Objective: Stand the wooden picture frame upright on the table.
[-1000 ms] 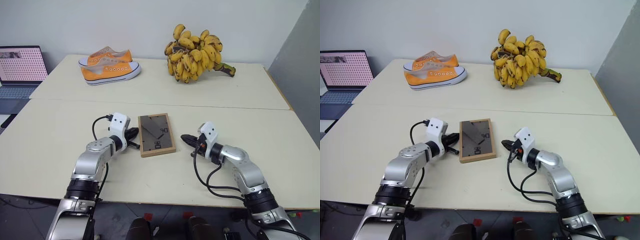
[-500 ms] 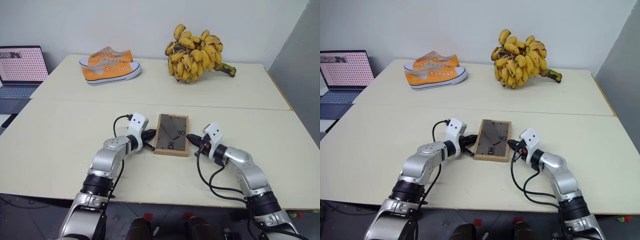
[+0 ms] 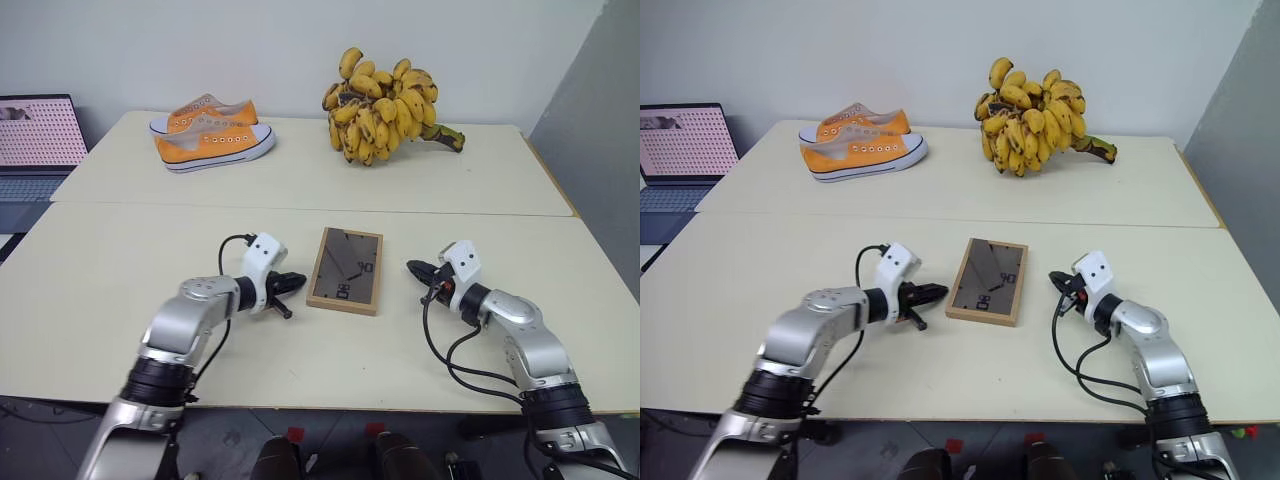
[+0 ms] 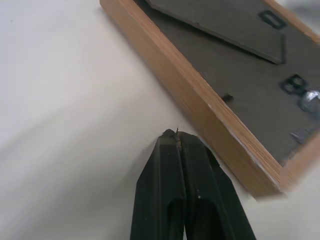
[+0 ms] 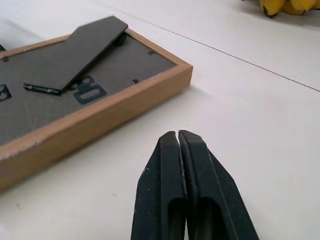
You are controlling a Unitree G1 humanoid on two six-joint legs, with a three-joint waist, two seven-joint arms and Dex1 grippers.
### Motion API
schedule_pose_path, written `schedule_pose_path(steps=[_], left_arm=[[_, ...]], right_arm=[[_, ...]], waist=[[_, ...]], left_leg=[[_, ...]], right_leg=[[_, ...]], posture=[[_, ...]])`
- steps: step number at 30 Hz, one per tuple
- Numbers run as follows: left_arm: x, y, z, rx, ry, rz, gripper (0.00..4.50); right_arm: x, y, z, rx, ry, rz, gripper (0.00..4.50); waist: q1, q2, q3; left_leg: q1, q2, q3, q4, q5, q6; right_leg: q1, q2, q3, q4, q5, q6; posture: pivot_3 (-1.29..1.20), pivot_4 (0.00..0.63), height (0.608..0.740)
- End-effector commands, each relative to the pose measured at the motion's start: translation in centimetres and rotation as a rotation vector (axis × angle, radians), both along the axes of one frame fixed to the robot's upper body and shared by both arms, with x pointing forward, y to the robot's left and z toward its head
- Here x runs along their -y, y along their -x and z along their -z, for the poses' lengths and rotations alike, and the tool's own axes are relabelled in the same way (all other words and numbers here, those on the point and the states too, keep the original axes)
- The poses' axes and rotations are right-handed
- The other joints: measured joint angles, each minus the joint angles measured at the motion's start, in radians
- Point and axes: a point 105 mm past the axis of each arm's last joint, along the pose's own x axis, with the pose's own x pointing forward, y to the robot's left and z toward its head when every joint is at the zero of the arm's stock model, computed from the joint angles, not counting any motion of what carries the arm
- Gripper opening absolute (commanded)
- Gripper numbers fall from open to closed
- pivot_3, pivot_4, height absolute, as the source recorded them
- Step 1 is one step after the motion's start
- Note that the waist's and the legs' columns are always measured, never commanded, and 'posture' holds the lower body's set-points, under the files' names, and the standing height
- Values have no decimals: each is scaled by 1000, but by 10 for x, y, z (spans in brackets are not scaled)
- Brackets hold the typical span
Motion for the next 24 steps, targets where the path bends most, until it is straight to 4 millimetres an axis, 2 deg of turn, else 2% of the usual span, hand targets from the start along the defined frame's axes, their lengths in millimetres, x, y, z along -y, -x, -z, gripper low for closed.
schedule_pose_path(steps=[1,5,11,14,18,24], left_arm=[[-2,23,-18,-122,48,53,0],[2,31,-21,-269,90,51,0],[10,20,-20,-370,204,-47,0],[9,14,-20,-399,247,-82,505],[3,5,-25,-418,302,-128,1391],[4,4,-28,-475,331,-97,2701]], right_arm=[[6,5,-9,42,11,-14,77],[7,12,-3,29,17,-15,77],[7,22,3,6,11,-9,77],[10,27,4,-3,15,-1,0],[16,30,5,-11,24,15,0],[23,35,9,-26,56,27,0]], waist=[[-4,0,0],[-2,0,0],[-4,0,0],[-9,0,0],[-9,0,0],[-9,0,0]], left_leg=[[0,0,0,0,0,0],[0,0,0,0,0,0],[0,0,-1,0,0,0],[0,0,-1,0,0,0],[0,0,-1,0,0,0],[0,0,-1,0,0,0]], right_leg=[[0,0,0,0,0,0],[0,0,0,0,-2,4],[0,0,0,0,-2,3],[0,0,0,0,0,0],[0,0,-1,0,0,0],[0,0,-1,0,0,0]], posture=[[0,150,740],[0,150,740],[0,150,740],[0,150,740],[0,150,740],[0,150,740]])
